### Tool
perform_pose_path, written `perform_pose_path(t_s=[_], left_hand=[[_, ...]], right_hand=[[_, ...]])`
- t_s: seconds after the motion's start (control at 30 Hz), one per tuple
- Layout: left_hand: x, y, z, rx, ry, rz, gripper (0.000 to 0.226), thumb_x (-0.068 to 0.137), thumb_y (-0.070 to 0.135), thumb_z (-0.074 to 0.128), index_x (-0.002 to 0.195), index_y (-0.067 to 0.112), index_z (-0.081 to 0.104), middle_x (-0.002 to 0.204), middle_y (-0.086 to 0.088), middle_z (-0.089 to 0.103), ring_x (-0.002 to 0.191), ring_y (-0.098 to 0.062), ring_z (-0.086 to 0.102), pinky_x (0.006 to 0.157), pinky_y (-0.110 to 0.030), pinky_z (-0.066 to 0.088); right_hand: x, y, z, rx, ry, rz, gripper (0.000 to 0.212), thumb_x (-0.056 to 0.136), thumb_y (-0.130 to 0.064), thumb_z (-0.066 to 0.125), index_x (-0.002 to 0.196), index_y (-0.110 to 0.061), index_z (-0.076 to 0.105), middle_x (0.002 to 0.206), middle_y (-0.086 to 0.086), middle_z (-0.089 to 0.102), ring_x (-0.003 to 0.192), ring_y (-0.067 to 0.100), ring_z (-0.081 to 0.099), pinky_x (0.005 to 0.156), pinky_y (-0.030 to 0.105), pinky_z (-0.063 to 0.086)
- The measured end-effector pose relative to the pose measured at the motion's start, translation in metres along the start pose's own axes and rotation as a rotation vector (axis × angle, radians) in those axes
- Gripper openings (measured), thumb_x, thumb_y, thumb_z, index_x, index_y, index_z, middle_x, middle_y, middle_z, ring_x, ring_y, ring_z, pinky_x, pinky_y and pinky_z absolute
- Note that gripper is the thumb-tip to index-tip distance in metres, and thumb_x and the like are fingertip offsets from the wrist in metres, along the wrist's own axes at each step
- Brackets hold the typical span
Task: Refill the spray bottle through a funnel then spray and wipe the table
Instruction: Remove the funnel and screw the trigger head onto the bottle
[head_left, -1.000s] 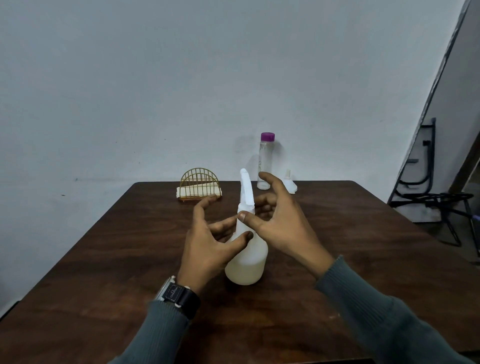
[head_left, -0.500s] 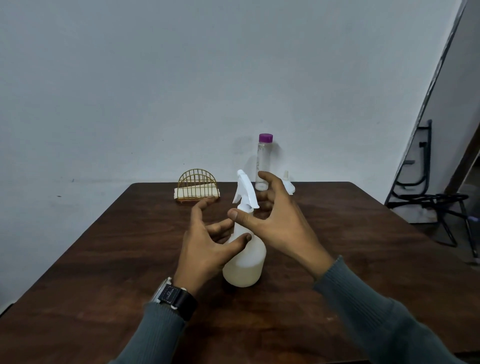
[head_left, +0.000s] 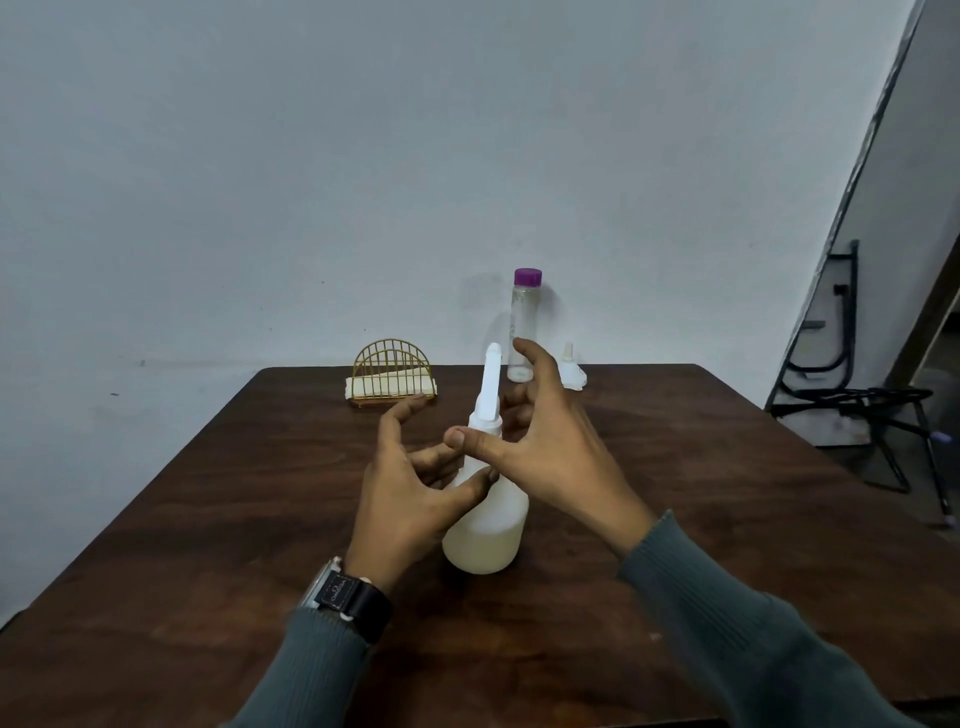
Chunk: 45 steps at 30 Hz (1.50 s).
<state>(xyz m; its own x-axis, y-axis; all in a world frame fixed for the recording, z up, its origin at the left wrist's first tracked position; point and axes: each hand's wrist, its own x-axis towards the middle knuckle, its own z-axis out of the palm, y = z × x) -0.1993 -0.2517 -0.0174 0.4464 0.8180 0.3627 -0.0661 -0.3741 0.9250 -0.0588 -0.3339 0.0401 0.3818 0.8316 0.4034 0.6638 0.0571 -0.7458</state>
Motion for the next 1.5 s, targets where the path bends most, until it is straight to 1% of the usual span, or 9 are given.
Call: perform_pose_path(t_s=[0.17, 0.33, 0.5, 0.73, 0.83, 0.97, 1.17, 1.3, 1.5], left_hand=[[0.000, -0.002, 0.000, -0.025, -0.015, 0.007, 0.095, 0.069, 0.018, 0.094, 0.141, 0.038, 0.035, 0.106, 0.005, 0.079, 0.106, -0.006, 0.073, 0.099, -0.036, 0.056], [-0.001, -0.002, 0.001, -0.014, 0.008, -0.005, 0.097, 0.065, 0.022, 0.096, 0.139, 0.043, 0.038, 0.105, 0.001, 0.079, 0.106, -0.003, 0.072, 0.101, -0.032, 0.055], [0.000, -0.002, 0.000, -0.006, 0.000, -0.012, 0.097, 0.065, 0.022, 0.096, 0.140, 0.041, 0.036, 0.104, 0.004, 0.079, 0.108, -0.004, 0.071, 0.102, -0.032, 0.054], [-0.002, 0.001, 0.002, -0.015, 0.006, 0.003, 0.098, 0.067, 0.017, 0.095, 0.143, 0.033, 0.036, 0.103, 0.007, 0.079, 0.104, -0.001, 0.072, 0.095, -0.024, 0.054], [-0.003, 0.001, 0.002, -0.011, 0.025, 0.003, 0.096, 0.065, 0.019, 0.096, 0.139, 0.040, 0.038, 0.104, 0.002, 0.079, 0.105, -0.001, 0.071, 0.096, -0.024, 0.054], [-0.003, 0.001, 0.001, -0.019, 0.014, -0.004, 0.096, 0.065, 0.019, 0.096, 0.140, 0.038, 0.038, 0.108, -0.003, 0.078, 0.108, -0.004, 0.071, 0.099, -0.028, 0.054], [-0.002, 0.001, 0.001, -0.013, -0.005, 0.000, 0.096, 0.067, 0.018, 0.095, 0.141, 0.035, 0.036, 0.109, 0.002, 0.078, 0.107, -0.003, 0.071, 0.100, -0.029, 0.054], [-0.003, -0.001, 0.001, -0.019, 0.004, -0.001, 0.098, 0.064, 0.021, 0.097, 0.141, 0.037, 0.038, 0.109, -0.003, 0.078, 0.109, -0.007, 0.072, 0.101, -0.033, 0.054], [-0.002, 0.001, 0.000, -0.014, 0.006, -0.009, 0.096, 0.064, 0.023, 0.095, 0.138, 0.040, 0.037, 0.102, 0.001, 0.080, 0.105, -0.006, 0.073, 0.100, -0.032, 0.055]], right_hand=[[0.002, 0.005, 0.002, 0.112, -0.018, 0.015, 0.098, 0.085, -0.024, 0.080, 0.155, -0.046, 0.017, 0.111, -0.016, 0.074, 0.109, 0.005, 0.069, 0.103, 0.043, 0.054], [0.004, -0.003, -0.002, 0.017, 0.037, 0.035, 0.097, 0.073, -0.045, 0.089, 0.148, -0.041, 0.027, 0.097, -0.011, 0.069, 0.090, 0.003, 0.070, 0.082, 0.033, 0.059], [0.003, -0.002, -0.001, 0.020, 0.011, 0.074, 0.111, 0.063, -0.069, 0.084, 0.150, -0.041, 0.021, 0.104, -0.014, 0.068, 0.099, 0.005, 0.068, 0.092, 0.041, 0.058], [0.000, -0.002, -0.006, 0.089, -0.021, 0.042, 0.099, 0.082, -0.027, 0.084, 0.156, -0.040, 0.019, 0.109, -0.012, 0.073, 0.099, 0.005, 0.071, 0.094, 0.037, 0.059], [0.002, -0.007, -0.005, -0.013, 0.029, 0.011, 0.096, 0.076, -0.040, 0.088, 0.149, -0.038, 0.025, 0.097, -0.012, 0.070, 0.089, 0.002, 0.069, 0.080, 0.026, 0.058], [0.003, -0.006, -0.001, -0.042, 0.021, 0.043, 0.104, 0.069, -0.065, 0.084, 0.148, -0.040, 0.022, 0.099, -0.012, 0.066, 0.097, 0.008, 0.067, 0.086, 0.036, 0.058], [0.001, -0.004, -0.005, 0.069, -0.019, 0.049, 0.096, 0.081, -0.031, 0.083, 0.153, -0.042, 0.021, 0.103, -0.016, 0.072, 0.097, 0.004, 0.071, 0.091, 0.036, 0.059], [0.003, -0.010, -0.004, -0.032, 0.028, 0.035, 0.092, 0.075, -0.045, 0.088, 0.145, -0.040, 0.027, 0.093, -0.012, 0.067, 0.088, 0.002, 0.068, 0.076, 0.026, 0.057], [0.002, -0.003, -0.001, 0.000, -0.065, 0.071, 0.112, 0.065, -0.067, 0.084, 0.150, -0.048, 0.014, 0.118, -0.009, 0.070, 0.110, 0.013, 0.068, 0.095, 0.042, 0.057]])
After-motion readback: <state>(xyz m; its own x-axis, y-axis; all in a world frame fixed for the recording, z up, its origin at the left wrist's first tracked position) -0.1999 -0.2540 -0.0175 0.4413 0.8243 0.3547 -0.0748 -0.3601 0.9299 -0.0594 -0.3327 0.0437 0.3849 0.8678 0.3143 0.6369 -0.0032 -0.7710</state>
